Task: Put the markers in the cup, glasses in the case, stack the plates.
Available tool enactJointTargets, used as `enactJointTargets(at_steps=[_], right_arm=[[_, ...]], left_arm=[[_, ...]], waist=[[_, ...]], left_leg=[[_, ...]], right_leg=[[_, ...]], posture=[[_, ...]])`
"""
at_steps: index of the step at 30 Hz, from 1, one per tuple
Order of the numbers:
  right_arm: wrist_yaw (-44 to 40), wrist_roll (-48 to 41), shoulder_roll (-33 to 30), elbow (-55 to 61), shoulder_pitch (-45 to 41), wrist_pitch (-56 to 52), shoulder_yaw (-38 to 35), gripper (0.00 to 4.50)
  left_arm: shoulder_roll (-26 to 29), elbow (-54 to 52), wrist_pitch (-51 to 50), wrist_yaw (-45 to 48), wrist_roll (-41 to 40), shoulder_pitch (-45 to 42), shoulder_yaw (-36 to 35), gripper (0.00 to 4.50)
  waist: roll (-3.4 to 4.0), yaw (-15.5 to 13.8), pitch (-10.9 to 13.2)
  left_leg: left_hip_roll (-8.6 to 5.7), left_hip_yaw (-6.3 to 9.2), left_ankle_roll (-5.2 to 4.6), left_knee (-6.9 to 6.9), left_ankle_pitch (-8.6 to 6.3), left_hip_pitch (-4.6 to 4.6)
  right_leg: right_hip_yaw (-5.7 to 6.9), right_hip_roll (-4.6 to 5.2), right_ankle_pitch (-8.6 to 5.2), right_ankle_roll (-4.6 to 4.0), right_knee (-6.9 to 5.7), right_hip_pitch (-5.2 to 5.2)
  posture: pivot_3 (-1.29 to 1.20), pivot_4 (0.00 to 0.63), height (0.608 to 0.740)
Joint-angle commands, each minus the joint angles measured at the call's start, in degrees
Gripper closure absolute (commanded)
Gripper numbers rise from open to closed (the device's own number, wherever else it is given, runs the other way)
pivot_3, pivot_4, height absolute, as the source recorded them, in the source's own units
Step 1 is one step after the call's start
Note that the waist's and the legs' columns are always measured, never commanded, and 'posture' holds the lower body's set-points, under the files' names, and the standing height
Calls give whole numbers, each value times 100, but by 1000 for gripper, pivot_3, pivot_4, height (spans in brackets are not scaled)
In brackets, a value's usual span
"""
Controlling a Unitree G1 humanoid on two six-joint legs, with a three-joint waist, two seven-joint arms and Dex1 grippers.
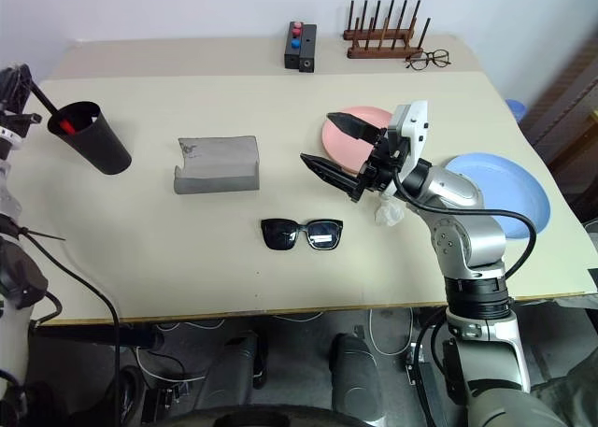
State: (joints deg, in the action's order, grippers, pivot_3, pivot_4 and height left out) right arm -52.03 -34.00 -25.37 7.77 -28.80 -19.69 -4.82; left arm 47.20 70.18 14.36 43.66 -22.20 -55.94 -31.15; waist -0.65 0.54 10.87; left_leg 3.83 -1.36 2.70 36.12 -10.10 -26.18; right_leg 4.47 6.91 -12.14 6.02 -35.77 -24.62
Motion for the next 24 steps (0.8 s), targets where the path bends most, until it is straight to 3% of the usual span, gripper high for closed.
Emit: enactJointTargets(at_steps=[1,2,3,7,14,17,24], right_arm=[[1,-61,-61,240,-21,36,-65,0],[1,-54,-59,234,-17,44,-63,0],[0,-38,-60,221,-19,56,-58,0],[-29,-17,-83,191,-27,64,-51,0],[-68,48,-44,34,-118,126,-4,0],[-241,-17,-165,23,-102,0,-6,0],[-1081,110,-1103,-235,191,44,-160,0]], left_arm=[[214,-184,112,-61,1,-58,-26,777],[225,-217,88,-108,41,-76,16,267],[237,-260,-98,-86,46,-122,57,63],[256,-760,-1419,536,-176,-247,207,63],[140,-3664,-3916,1926,-1021,609,798,63],[132,-4392,-4245,2609,-1012,836,1392,63],[149,-3617,-4110,3889,47,363,3058,63]], waist=[[0,-2,0],[0,-1,0],[0,0,0],[0,-5,0],[1,20,1],[1,10,1],[3,-44,2]], left_leg=[[0,0,0,0,0,0],[0,0,0,0,0,0],[0,0,0,0,0,0],[0,0,0,0,0,0],[1,1,0,-3,0,0],[1,1,0,-2,0,3],[0,0,0,2,0,3]], right_leg=[[0,0,0,0,0,0],[0,0,0,0,0,0],[0,0,0,0,0,0],[0,0,0,0,0,0],[-1,0,-1,-1,-1,0],[-1,0,-1,-2,-5,-1],[-1,0,-11,-20,6,3]], posture=[[0,150,740],[0,150,740],[0,150,740],[0,150,740],[0,150,740],[0,150,740],[0,150,740]])
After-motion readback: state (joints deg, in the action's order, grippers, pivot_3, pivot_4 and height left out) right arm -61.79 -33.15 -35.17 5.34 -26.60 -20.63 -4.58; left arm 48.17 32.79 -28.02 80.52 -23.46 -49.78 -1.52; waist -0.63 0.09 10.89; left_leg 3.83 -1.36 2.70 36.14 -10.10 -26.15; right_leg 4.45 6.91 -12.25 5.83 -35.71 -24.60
